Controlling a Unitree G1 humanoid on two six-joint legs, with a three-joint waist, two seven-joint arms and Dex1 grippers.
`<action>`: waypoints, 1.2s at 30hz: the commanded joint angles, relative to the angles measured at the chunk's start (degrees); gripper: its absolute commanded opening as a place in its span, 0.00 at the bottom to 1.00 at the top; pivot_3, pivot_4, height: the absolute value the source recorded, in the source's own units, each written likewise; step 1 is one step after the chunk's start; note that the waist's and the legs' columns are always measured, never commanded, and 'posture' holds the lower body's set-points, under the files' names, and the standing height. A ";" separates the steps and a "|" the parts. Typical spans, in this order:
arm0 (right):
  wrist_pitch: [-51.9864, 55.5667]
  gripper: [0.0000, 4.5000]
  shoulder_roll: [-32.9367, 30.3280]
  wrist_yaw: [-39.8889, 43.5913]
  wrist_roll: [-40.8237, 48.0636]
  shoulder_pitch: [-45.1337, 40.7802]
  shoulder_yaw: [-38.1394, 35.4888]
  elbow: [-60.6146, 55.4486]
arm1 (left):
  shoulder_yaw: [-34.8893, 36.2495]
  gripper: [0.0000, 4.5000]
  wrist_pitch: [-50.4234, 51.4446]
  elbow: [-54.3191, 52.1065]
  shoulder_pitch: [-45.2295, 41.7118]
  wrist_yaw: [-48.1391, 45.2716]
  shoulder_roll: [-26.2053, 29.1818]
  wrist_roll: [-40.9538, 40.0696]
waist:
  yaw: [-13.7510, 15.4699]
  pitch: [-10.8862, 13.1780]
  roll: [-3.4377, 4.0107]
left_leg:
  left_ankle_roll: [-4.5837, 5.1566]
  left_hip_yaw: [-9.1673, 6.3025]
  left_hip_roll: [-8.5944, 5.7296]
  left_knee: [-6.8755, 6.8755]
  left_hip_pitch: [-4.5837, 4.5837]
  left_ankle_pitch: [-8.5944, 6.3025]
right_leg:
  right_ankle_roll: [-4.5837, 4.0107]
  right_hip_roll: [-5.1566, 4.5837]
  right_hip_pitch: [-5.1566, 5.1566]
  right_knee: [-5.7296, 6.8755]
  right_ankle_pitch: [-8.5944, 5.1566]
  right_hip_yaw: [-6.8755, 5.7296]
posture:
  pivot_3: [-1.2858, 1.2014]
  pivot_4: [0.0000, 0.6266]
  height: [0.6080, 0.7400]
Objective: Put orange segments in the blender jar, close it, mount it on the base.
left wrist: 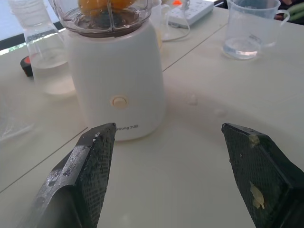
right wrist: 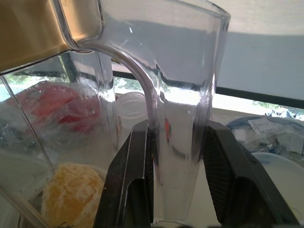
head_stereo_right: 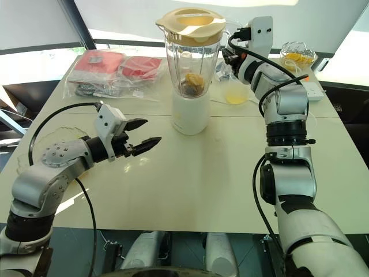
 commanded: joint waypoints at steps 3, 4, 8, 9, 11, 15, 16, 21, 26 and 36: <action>1.44 0.21 0.07 -2.26 -1.00 -0.44 -0.45 -5.81 | -0.23 0.82 -1.41 -1.13 -0.72 0.45 -0.10 0.50 | 0.03 0.00 0.00 | 0.00 -0.01 0.00 0.00 0.00 0.00 | 0.00 0.01 0.00 0.01 0.00 -0.01 | 0.52 0.24 1.00; 2.99 0.21 0.94 -3.81 -0.91 0.19 -0.64 -8.02 | -0.21 0.82 -1.37 -1.14 -0.71 0.58 -0.08 0.56 | 0.04 0.00 0.00 | 0.00 -0.02 0.00 0.00 0.00 0.00 | 0.00 0.01 0.00 0.01 0.00 -0.01 | 0.52 0.24 1.00; 7.46 0.21 3.41 -7.09 0.09 2.62 -1.11 -14.36 | -0.38 0.82 -1.32 -1.24 -0.56 0.81 -0.01 0.78 | -0.07 0.00 0.00 | 0.00 -0.03 0.03 0.00 -0.01 0.00 | 0.00 0.00 -0.01 0.00 0.00 -0.01 | 0.52 0.24 1.00; 8.23 0.21 3.95 -7.61 0.28 3.38 -1.20 -15.37 | -0.47 0.82 -1.32 -1.17 -0.62 0.82 -0.02 0.82 | -0.09 0.00 0.00 | 0.00 -0.02 0.03 0.00 -0.01 0.00 | 0.00 0.00 -0.01 0.01 0.00 0.00 | 0.52 0.24 1.00; 9.27 0.21 4.91 -8.69 0.34 4.88 -1.38 -16.58 | -0.71 0.82 -1.39 -0.92 -0.76 0.81 -0.02 0.95 | -0.09 0.00 0.00 | 0.00 -0.02 0.03 0.00 0.00 0.00 | 0.00 0.00 -0.01 0.01 0.00 0.00 | 0.52 0.24 1.00; 10.36 0.21 5.95 -9.83 0.19 5.73 -1.93 -17.54 | -1.00 0.82 -1.54 -0.64 -0.99 0.51 0.07 1.18 | -0.15 -0.01 0.01 | 0.00 -0.01 0.01 0.00 0.03 0.00 | 0.00 0.02 0.00 0.03 0.00 0.00 | 0.52 0.24 1.00; 10.46 0.21 6.09 -9.93 0.14 5.77 -1.97 -17.65 | -1.05 0.82 -1.56 -0.55 -1.05 0.49 0.02 1.20 | -0.15 -0.01 0.01 | 0.00 -0.01 0.01 0.00 0.03 0.00 | 0.00 0.02 0.00 0.03 0.00 0.00 | 0.52 0.24 1.00; 10.60 0.21 6.15 -9.62 -0.03 5.78 -1.76 -17.59 | -1.15 0.82 -1.68 -0.32 -1.13 0.41 -0.11 1.18 | -0.15 -0.01 0.01 | 0.00 0.00 0.01 0.00 0.05 0.00 | 0.00 0.03 0.01 0.03 0.00 0.00 | 0.52 0.24 1.00; 10.80 0.21 5.21 -7.37 -0.16 5.45 -0.53 -16.24 | -1.07 0.82 -1.87 0.19 -1.17 0.78 -0.83 1.10 | -0.15 -0.01 0.01 | 0.00 0.00 0.01 0.00 0.04 0.00 | 0.00 0.03 0.01 0.03 0.00 0.00 | 0.52 0.24 1.00; 10.51 0.45 3.63 -6.48 -2.50 5.96 1.39 -16.01 | -1.03 0.84 -2.36 1.03 -0.88 1.25 -1.56 1.62 | -0.15 -0.03 -0.01 | 0.00 0.00 0.01 0.00 0.06 0.00 | 0.00 0.04 0.02 0.03 0.00 0.00 | 0.52 0.24 1.00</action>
